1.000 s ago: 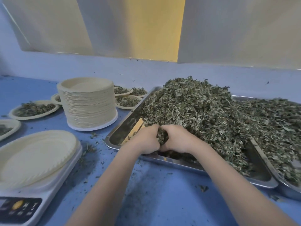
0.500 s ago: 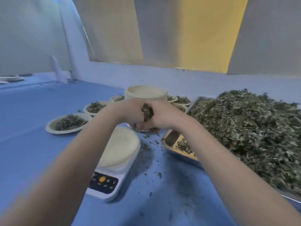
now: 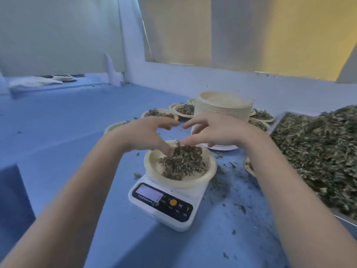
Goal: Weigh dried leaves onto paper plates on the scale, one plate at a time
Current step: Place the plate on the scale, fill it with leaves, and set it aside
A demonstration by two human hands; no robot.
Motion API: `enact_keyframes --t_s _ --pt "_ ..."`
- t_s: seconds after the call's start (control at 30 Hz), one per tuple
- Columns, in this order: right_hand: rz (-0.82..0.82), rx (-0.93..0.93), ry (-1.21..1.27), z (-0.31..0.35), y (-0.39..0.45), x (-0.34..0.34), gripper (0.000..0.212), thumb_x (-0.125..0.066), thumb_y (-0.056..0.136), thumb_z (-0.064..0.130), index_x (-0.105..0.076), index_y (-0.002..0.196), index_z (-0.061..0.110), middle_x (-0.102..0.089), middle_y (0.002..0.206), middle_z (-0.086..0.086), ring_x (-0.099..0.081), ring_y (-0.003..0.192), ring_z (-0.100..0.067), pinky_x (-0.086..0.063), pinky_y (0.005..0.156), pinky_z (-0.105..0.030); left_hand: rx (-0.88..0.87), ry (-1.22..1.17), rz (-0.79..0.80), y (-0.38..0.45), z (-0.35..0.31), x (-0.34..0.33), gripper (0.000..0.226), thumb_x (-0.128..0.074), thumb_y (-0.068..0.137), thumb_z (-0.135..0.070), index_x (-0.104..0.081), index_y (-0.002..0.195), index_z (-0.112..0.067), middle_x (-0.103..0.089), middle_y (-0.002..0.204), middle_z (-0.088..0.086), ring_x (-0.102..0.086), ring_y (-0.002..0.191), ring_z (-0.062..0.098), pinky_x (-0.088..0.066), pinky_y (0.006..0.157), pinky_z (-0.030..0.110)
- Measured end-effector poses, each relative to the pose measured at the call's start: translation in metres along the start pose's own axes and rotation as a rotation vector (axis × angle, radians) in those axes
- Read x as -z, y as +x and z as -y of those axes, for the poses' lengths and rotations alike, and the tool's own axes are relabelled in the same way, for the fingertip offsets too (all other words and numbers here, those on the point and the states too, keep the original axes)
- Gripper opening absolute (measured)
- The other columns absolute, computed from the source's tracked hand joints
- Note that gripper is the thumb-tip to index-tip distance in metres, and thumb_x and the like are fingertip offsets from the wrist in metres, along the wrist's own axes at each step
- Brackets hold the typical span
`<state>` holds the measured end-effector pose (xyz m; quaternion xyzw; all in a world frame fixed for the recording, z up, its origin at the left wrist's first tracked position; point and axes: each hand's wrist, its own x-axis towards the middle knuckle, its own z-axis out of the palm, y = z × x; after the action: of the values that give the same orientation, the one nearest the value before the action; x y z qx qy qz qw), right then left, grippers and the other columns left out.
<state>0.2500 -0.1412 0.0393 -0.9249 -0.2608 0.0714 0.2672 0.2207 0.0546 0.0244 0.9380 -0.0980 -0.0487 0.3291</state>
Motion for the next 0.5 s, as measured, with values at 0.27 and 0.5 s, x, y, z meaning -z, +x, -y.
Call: enact_keyframes --t_s 0.27,0.5 --pt "-0.152 0.034 0.013 -0.004 0.006 -0.023 0.028 -0.071 0.079 0.046 -0.069 0.105 0.035 -0.067 0.094 0.012 -0.06 0.084 0.003 -0.043 0.07 -0.014 -0.026 -0.318 -0.59 0.01 0.033 -0.04 0.045 -0.048 0.08 0.002 -0.066 0.084 -0.039 -0.066 0.095 -0.018 -0.06 0.088 0.007 -0.046 0.076 0.024" --pt "-0.253 0.06 0.03 -0.005 0.011 -0.032 0.01 -0.07 0.082 0.034 -0.07 0.091 0.037 -0.067 0.081 0.019 -0.06 0.078 0.008 -0.04 0.063 -0.005 -0.068 -0.524 -0.788 0.0 0.048 -0.059 0.038 -0.057 0.078 0.001 -0.068 0.086 -0.035 -0.067 0.092 -0.013 -0.057 0.076 0.002 -0.047 0.076 0.022"
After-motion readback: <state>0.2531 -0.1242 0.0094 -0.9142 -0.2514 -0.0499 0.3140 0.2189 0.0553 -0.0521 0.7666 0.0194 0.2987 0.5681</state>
